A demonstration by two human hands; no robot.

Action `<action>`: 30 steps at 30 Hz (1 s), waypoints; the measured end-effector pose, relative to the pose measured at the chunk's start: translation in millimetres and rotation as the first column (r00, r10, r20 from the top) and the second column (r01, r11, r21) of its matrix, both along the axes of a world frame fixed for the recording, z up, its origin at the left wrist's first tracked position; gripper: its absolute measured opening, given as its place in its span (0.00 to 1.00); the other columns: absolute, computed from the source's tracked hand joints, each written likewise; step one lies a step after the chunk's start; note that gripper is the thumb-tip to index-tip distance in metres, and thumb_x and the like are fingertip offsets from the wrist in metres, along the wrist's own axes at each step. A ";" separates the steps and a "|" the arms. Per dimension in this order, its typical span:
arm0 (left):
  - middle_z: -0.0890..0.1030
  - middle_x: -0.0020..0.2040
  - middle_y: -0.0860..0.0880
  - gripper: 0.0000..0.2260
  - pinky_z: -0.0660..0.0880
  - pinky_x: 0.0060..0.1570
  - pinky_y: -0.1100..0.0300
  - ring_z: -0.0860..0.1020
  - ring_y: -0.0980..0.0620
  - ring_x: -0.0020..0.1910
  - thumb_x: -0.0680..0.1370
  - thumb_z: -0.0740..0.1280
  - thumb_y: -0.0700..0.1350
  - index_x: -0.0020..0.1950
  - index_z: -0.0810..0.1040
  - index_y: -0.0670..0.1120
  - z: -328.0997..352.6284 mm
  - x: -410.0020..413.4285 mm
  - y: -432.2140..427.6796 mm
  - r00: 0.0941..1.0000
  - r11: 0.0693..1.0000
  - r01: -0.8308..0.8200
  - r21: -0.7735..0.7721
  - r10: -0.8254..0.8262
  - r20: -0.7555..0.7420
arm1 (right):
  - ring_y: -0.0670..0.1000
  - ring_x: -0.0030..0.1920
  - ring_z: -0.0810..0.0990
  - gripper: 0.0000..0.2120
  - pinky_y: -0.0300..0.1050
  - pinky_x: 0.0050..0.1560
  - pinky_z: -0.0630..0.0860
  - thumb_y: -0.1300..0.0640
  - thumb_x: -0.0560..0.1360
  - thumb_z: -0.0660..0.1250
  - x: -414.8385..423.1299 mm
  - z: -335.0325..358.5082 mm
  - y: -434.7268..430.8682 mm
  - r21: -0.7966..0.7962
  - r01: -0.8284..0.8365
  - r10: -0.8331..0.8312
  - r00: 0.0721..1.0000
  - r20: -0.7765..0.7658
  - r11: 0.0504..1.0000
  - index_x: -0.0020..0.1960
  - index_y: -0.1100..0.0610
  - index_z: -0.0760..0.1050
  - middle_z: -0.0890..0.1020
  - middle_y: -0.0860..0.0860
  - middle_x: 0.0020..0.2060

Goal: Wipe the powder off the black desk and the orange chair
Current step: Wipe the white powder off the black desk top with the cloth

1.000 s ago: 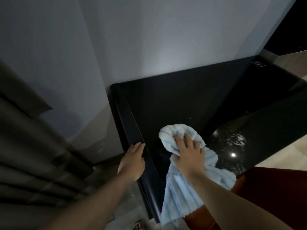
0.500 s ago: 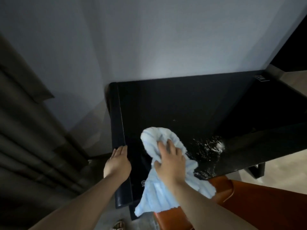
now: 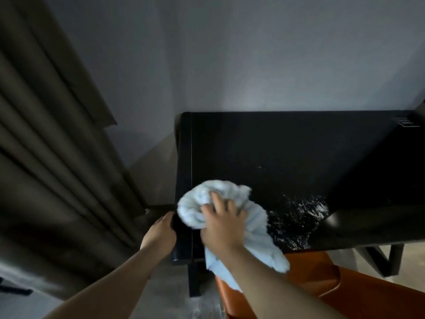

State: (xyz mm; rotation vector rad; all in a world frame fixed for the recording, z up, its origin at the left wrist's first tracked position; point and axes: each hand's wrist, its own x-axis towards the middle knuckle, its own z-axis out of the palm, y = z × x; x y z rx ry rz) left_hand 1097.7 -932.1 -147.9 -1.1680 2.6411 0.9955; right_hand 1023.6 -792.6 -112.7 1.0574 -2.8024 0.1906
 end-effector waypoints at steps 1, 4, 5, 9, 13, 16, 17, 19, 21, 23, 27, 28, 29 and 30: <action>0.73 0.67 0.48 0.18 0.67 0.60 0.59 0.72 0.48 0.65 0.80 0.56 0.45 0.70 0.68 0.51 0.0 -0.7 -0.1 1.000 1.000 -0.014 0.000 0.014 0.014 | 0.59 0.58 0.74 0.25 0.63 0.51 0.71 0.50 0.57 0.74 9.8 -3.1 -9.6 -0.011 -0.084 0.084 0.993 0.085 0.996 0.54 0.48 0.77 0.71 0.50 0.67; 0.74 0.66 0.48 0.17 0.66 0.56 0.62 0.73 0.49 0.64 0.79 0.58 0.45 0.68 0.69 0.49 0.1 4.5 -5.9 0.998 1.000 -0.020 -0.014 0.021 0.051 | 0.59 0.72 0.51 0.29 0.66 0.65 0.54 0.42 0.70 0.64 28.2 -25.3 -20.0 0.107 -0.192 0.124 0.883 0.453 0.976 0.68 0.50 0.61 0.47 0.46 0.75; 0.74 0.66 0.48 0.18 0.67 0.56 0.62 0.73 0.48 0.64 0.78 0.58 0.43 0.68 0.69 0.50 -1.0 8.9 -9.6 0.999 1.000 -0.010 -0.002 0.010 0.030 | 0.58 0.72 0.51 0.29 0.66 0.65 0.55 0.42 0.72 0.62 22.8 -28.7 -15.9 0.148 -0.185 0.103 0.892 0.440 0.972 0.70 0.50 0.59 0.48 0.46 0.75; 0.69 0.71 0.48 0.25 0.66 0.54 0.65 0.71 0.48 0.65 0.76 0.57 0.38 0.74 0.64 0.50 -3.5 23.1 -25.8 1.000 0.998 -0.022 0.057 0.024 -0.019 | 0.56 0.62 0.67 0.22 0.53 0.55 0.68 0.46 0.77 0.58 -8.5 -23.5 5.6 0.153 0.052 -0.089 0.964 0.250 0.987 0.68 0.50 0.61 0.65 0.49 0.68; 0.67 0.72 0.48 0.25 0.64 0.53 0.66 0.70 0.48 0.66 0.77 0.56 0.38 0.74 0.63 0.50 -3.7 23.7 -36.9 0.998 0.996 -0.039 0.079 0.043 -0.053 | 0.55 0.53 0.76 0.25 0.51 0.51 0.68 0.45 0.73 0.62 -10.5 -11.8 -8.0 -0.031 0.169 -0.163 0.976 0.143 0.985 0.69 0.49 0.64 0.76 0.51 0.57; 0.67 0.72 0.47 0.25 0.66 0.59 0.63 0.69 0.47 0.67 0.77 0.56 0.38 0.74 0.63 0.50 0.9 19.4 -45.0 0.998 0.997 -0.038 0.072 0.041 -0.044 | 0.58 0.49 0.77 0.27 0.55 0.51 0.68 0.46 0.70 0.65 -7.2 -7.2 -32.5 -0.126 0.108 -0.099 0.992 0.081 0.986 0.69 0.47 0.68 0.79 0.54 0.53; 0.68 0.72 0.47 0.25 0.67 0.60 0.61 0.69 0.47 0.67 0.77 0.56 0.39 0.74 0.62 0.50 3.2 16.7 -48.6 0.998 0.997 -0.039 0.068 0.042 -0.048 | 0.59 0.50 0.77 0.27 0.55 0.52 0.67 0.47 0.70 0.66 -8.8 -6.1 -38.3 -0.128 0.107 -0.098 0.993 0.070 0.986 0.68 0.47 0.69 0.79 0.54 0.53; 0.68 0.71 0.47 0.24 0.70 0.60 0.59 0.70 0.47 0.66 0.78 0.56 0.39 0.74 0.63 0.51 7.8 8.5 -56.0 0.997 0.998 -0.038 0.059 0.042 -0.066 | 0.60 0.53 0.75 0.26 0.57 0.54 0.66 0.47 0.71 0.66 -17.4 -5.8 -46.9 -0.119 0.138 -0.130 0.989 0.071 0.983 0.68 0.47 0.70 0.77 0.54 0.56; 0.68 0.71 0.47 0.23 0.71 0.59 0.58 0.71 0.46 0.65 0.79 0.55 0.40 0.74 0.63 0.51 11.2 -3.7 -62.5 0.996 0.998 -0.027 0.053 0.031 -0.083 | 0.59 0.56 0.73 0.25 0.57 0.56 0.66 0.47 0.72 0.66 -31.5 -7.4 -53.5 -0.104 0.190 -0.181 0.979 0.089 0.976 0.69 0.45 0.68 0.74 0.53 0.58; 0.67 0.72 0.47 0.23 0.69 0.61 0.59 0.70 0.47 0.67 0.79 0.55 0.40 0.74 0.62 0.51 12.6 -20.3 -66.9 0.995 0.998 -0.001 0.058 0.007 -0.097 | 0.59 0.57 0.71 0.26 0.56 0.55 0.65 0.46 0.72 0.65 -48.9 -7.1 -62.7 -0.114 0.232 -0.223 0.971 0.085 0.966 0.69 0.44 0.67 0.72 0.53 0.59; 0.69 0.71 0.46 0.22 0.66 0.62 0.60 0.68 0.47 0.68 0.79 0.55 0.40 0.74 0.63 0.50 8.1 -50.0 -76.6 0.994 0.998 0.003 0.070 0.004 -0.108 | 0.59 0.58 0.68 0.26 0.57 0.57 0.63 0.44 0.72 0.64 -88.0 -6.1 -89.3 -0.131 0.267 -0.261 0.963 0.064 0.955 0.69 0.44 0.66 0.70 0.53 0.60; 0.69 0.71 0.46 0.22 0.66 0.62 0.60 0.68 0.46 0.68 0.79 0.55 0.40 0.74 0.63 0.50 4.9 -55.4 -80.7 0.994 0.998 0.000 0.070 0.008 -0.109 | 0.59 0.59 0.68 0.26 0.58 0.58 0.62 0.44 0.73 0.63 -99.6 -7.1 -99.0 -0.121 0.266 -0.260 0.964 0.062 0.956 0.70 0.44 0.65 0.71 0.54 0.60; 0.69 0.70 0.45 0.22 0.66 0.62 0.60 0.68 0.46 0.68 0.79 0.56 0.40 0.73 0.63 0.50 1.2 -60.1 -84.9 0.995 0.998 -0.003 0.069 0.011 -0.102 | 0.59 0.59 0.67 0.26 0.59 0.59 0.61 0.44 0.73 0.62 -111.8 -8.0 -109.4 -0.094 0.261 -0.256 0.965 0.059 0.961 0.70 0.43 0.64 0.71 0.54 0.60; 0.70 0.70 0.45 0.21 0.65 0.62 0.60 0.68 0.46 0.68 0.79 0.56 0.40 0.73 0.64 0.49 -2.9 -64.2 -89.7 0.996 0.998 -0.011 0.070 0.017 -0.092 | 0.59 0.61 0.67 0.26 0.61 0.61 0.60 0.43 0.73 0.61 -124.3 -8.2 -120.7 -0.051 0.253 -0.250 0.967 0.059 0.966 0.71 0.43 0.62 0.71 0.55 0.61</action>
